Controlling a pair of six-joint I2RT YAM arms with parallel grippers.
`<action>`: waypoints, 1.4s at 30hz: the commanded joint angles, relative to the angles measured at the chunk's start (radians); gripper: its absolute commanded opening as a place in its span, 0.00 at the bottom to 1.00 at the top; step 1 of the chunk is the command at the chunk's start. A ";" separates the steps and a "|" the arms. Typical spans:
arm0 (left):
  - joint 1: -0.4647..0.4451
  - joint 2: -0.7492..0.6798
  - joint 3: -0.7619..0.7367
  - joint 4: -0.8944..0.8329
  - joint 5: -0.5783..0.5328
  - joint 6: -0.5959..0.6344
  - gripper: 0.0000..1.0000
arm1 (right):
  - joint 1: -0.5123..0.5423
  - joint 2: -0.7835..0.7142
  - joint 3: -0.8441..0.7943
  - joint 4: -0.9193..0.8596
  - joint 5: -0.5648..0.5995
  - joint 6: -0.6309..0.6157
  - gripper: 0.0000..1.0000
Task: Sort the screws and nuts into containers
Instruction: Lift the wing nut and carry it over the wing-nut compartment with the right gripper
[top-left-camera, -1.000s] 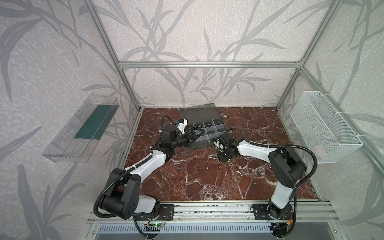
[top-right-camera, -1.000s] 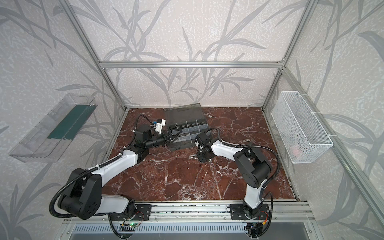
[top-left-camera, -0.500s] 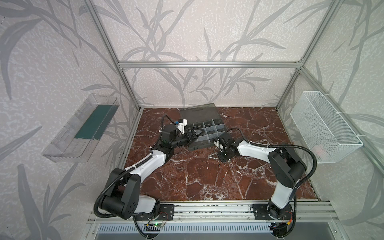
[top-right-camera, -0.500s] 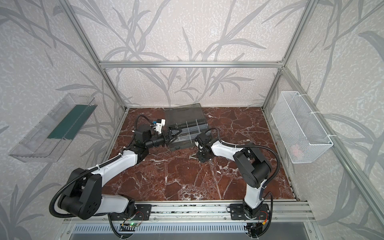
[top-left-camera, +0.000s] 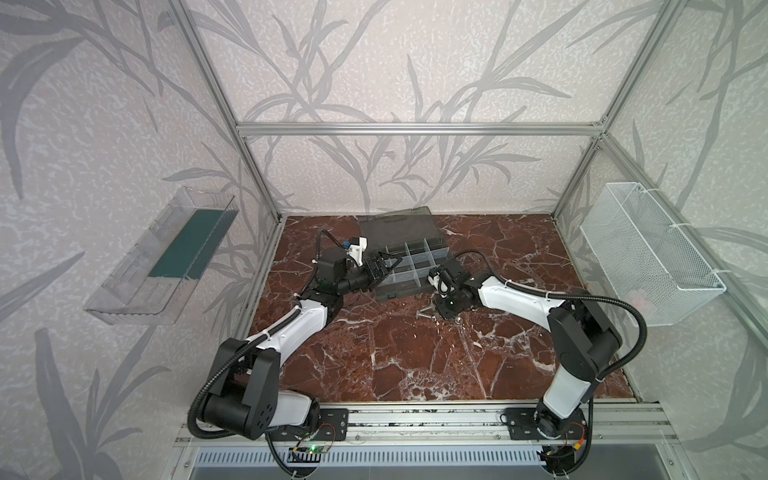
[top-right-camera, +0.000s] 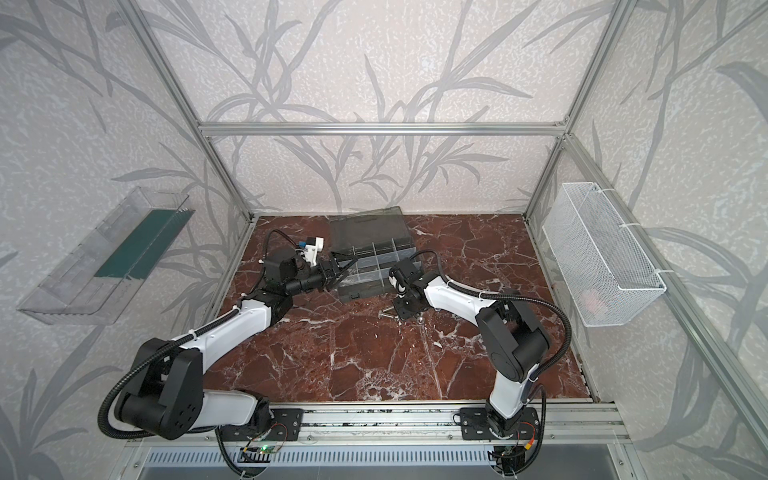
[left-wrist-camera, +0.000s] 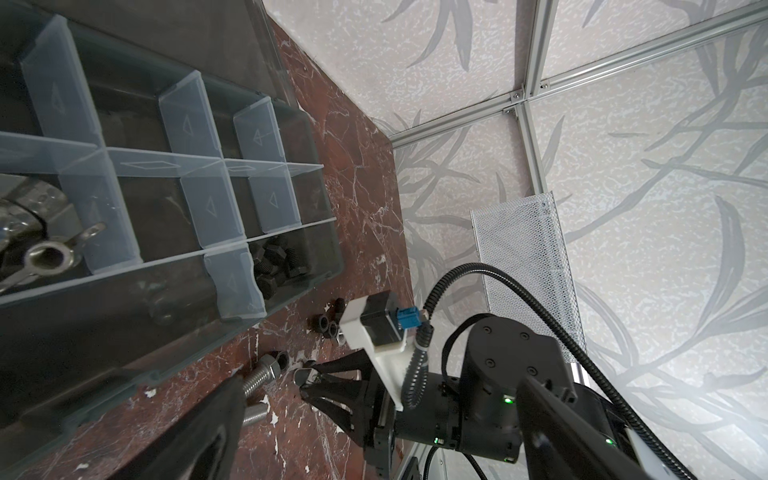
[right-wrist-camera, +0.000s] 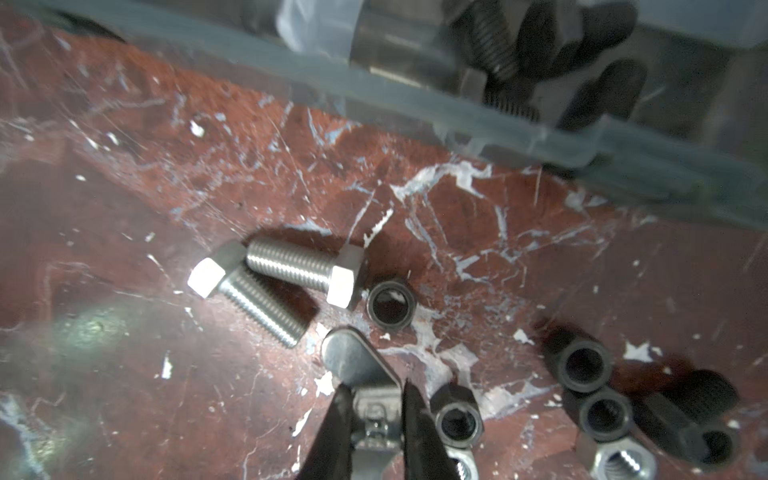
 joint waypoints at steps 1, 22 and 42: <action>0.024 -0.028 0.009 -0.011 0.011 0.018 0.99 | 0.004 -0.046 0.067 -0.049 0.005 0.000 0.10; 0.212 -0.066 -0.041 0.026 -0.021 -0.041 0.99 | 0.005 0.238 0.570 -0.045 -0.105 0.033 0.10; 0.259 -0.037 -0.058 0.083 -0.010 -0.105 1.00 | 0.057 0.681 1.121 -0.201 -0.143 0.076 0.10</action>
